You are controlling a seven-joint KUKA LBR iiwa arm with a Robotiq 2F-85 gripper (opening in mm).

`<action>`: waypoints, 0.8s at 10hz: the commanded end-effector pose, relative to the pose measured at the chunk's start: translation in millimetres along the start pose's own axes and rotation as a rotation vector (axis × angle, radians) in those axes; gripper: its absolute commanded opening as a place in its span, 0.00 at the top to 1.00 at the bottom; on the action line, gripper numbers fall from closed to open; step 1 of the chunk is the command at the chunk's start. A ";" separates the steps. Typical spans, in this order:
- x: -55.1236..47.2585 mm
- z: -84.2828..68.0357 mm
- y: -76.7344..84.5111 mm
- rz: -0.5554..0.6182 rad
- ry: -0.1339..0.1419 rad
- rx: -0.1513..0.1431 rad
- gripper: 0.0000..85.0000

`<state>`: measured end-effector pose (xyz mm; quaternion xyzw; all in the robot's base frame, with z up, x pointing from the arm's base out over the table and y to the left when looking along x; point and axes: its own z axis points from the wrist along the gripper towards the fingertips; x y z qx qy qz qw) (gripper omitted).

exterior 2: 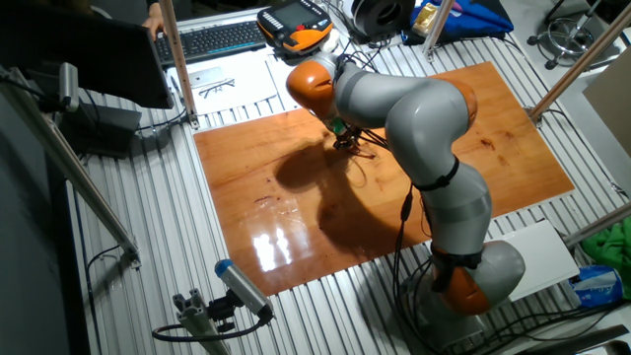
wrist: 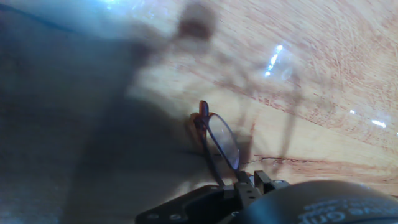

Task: Unfold the leg of the glasses (with one hand)

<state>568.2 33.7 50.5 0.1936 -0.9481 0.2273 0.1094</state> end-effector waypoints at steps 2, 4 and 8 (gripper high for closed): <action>0.3 2.1 2.5 0.004 -0.003 0.000 0.80; 1.2 2.8 2.3 0.008 -0.004 0.002 0.80; -0.2 6.8 1.3 0.003 -0.006 0.020 0.80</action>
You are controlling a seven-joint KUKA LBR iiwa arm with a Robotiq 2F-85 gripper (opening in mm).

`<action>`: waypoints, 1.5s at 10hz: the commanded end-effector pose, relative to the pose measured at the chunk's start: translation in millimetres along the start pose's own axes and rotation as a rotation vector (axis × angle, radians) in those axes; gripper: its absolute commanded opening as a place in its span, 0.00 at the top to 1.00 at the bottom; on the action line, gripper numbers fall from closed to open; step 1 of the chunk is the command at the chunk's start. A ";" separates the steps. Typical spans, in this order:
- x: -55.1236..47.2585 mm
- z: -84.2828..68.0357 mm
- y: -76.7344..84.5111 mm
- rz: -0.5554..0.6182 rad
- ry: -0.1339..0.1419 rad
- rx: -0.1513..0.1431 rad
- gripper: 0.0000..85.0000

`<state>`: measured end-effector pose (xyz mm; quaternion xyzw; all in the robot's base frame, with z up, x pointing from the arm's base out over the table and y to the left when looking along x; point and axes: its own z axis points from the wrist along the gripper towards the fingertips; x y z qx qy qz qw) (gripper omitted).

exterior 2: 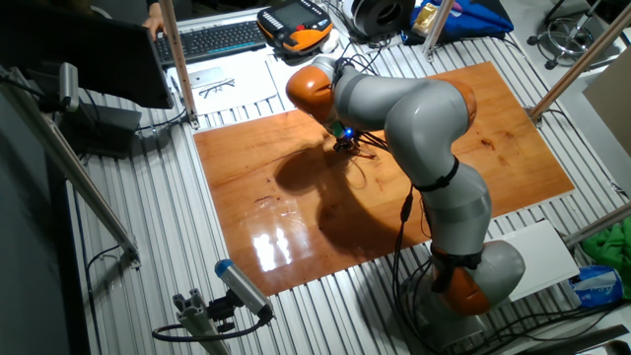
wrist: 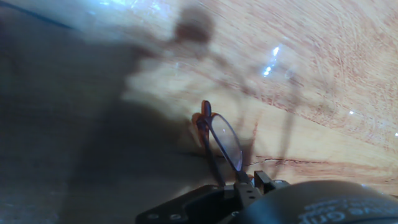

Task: Unfold the leg of the glasses (with one hand)

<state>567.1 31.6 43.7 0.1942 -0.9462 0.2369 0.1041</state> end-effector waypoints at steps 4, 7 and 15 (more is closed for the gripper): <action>-0.2 1.0 -0.3 -0.006 0.000 0.014 0.80; 4.2 -1.0 -1.1 -0.007 0.003 0.016 0.80; 7.0 3.4 1.1 -0.006 0.006 0.036 0.80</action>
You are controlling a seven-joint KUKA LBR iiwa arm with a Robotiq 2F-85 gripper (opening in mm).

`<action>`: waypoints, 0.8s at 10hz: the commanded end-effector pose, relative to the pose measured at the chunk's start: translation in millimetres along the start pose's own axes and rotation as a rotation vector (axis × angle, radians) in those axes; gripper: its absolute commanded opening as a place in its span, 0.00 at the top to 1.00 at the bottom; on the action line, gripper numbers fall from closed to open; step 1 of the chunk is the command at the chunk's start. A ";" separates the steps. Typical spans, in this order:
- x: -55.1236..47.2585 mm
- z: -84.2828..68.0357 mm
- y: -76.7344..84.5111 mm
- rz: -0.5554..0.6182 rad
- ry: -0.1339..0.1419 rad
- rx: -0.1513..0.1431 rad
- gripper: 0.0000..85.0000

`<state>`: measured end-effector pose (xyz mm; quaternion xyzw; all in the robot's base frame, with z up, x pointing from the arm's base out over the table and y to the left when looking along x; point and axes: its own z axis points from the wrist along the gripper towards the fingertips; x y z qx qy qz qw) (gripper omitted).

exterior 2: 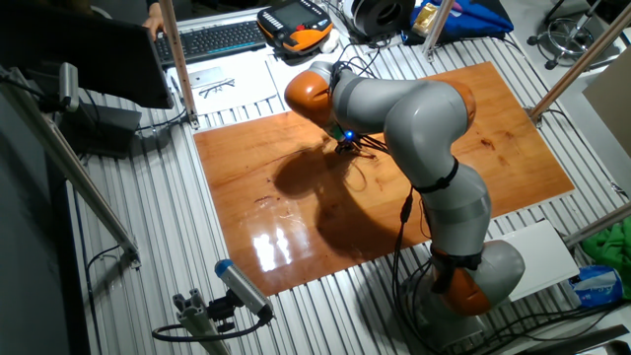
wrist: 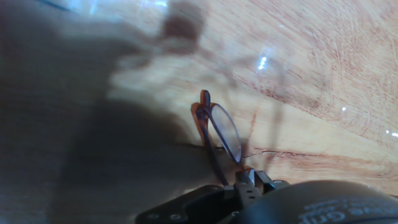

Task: Unfold the leg of the glasses (with one hand)

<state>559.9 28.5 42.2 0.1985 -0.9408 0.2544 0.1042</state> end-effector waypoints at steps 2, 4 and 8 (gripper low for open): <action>-0.5 0.6 0.0 0.002 -0.002 0.002 0.80; -1.4 1.7 0.2 0.002 -0.005 0.004 0.80; -2.2 3.8 -0.1 0.002 -0.007 0.006 0.80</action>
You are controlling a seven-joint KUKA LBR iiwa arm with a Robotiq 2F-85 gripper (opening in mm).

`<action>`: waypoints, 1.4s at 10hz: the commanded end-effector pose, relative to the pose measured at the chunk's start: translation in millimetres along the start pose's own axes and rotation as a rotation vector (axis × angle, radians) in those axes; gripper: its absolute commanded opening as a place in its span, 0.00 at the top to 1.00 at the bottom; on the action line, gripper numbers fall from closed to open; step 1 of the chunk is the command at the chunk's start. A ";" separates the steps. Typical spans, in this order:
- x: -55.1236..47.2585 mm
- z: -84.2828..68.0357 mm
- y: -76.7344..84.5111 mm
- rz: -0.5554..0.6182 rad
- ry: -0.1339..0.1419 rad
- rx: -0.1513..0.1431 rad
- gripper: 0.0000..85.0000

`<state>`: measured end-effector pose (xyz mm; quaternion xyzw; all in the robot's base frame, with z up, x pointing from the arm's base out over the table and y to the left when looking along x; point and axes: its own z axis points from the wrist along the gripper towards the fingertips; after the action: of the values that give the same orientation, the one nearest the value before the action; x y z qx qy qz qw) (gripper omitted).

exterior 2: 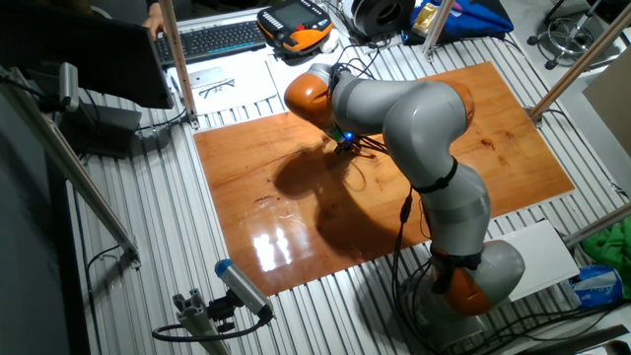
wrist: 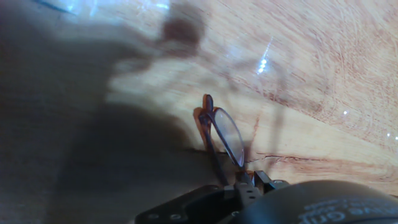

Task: Unfold the leg of the glasses (with one hand)

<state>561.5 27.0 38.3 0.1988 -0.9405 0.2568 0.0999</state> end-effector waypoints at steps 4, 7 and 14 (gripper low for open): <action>5.0 -3.1 -1.9 0.000 0.005 0.003 0.80; 7.0 2.7 -2.7 0.000 -0.002 0.003 0.80; 8.6 10.6 2.8 0.004 -0.014 0.003 0.80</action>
<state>551.5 21.3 30.5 0.1979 -0.9414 0.2572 0.0923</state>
